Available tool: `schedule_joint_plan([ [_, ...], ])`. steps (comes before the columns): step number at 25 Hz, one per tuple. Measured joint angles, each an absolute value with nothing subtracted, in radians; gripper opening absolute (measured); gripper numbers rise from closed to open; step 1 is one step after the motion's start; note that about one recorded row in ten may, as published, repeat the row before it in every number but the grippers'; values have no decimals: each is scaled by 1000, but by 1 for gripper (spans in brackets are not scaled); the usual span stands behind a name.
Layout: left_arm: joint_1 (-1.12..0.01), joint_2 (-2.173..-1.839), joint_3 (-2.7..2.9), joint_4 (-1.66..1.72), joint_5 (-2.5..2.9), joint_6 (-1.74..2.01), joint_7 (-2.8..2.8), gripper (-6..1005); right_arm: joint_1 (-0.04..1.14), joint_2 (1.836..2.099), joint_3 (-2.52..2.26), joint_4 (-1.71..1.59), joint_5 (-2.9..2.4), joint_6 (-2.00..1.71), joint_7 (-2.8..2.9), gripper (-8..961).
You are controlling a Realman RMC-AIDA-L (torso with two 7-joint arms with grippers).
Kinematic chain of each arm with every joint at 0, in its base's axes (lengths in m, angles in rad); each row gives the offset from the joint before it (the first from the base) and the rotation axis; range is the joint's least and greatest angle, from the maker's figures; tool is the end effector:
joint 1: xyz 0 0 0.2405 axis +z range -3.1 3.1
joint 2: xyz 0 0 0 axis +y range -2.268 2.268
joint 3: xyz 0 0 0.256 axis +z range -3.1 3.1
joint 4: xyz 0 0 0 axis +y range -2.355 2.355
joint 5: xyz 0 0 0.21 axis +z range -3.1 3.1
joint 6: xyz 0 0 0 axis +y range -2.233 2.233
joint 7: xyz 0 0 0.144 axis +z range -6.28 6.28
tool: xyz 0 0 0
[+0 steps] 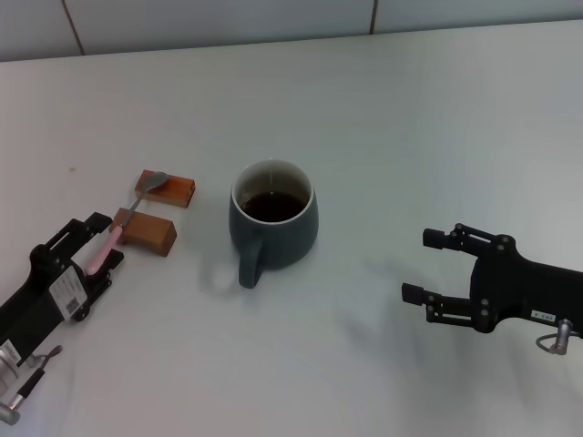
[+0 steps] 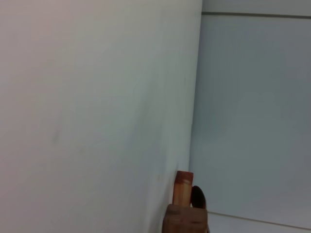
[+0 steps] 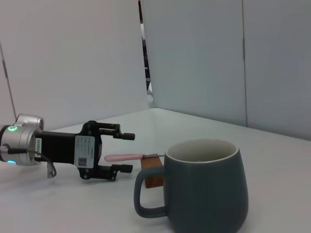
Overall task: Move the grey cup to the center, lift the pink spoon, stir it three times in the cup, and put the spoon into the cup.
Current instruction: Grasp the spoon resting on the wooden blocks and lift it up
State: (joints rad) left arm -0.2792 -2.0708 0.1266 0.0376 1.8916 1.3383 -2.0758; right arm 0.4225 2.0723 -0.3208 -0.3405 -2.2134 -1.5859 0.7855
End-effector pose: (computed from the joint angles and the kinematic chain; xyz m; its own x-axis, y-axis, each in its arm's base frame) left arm -0.3635 0.2368 -0.0447 -0.6859 0.4882 0.5397 0.6911 0.2045 0.6933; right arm 0.3202 0.2598 -0.0324 0.8178 -0.1694 -0.5501 -0.3746 -0.8822 -0.2853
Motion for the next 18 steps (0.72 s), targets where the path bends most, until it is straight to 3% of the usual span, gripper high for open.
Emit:
schedule_joint_plan([
  [18,-285,-2071,126,23,1893,1314,-2068,490,432,2072,-324,-347,-2215,-1584,803,826],
])
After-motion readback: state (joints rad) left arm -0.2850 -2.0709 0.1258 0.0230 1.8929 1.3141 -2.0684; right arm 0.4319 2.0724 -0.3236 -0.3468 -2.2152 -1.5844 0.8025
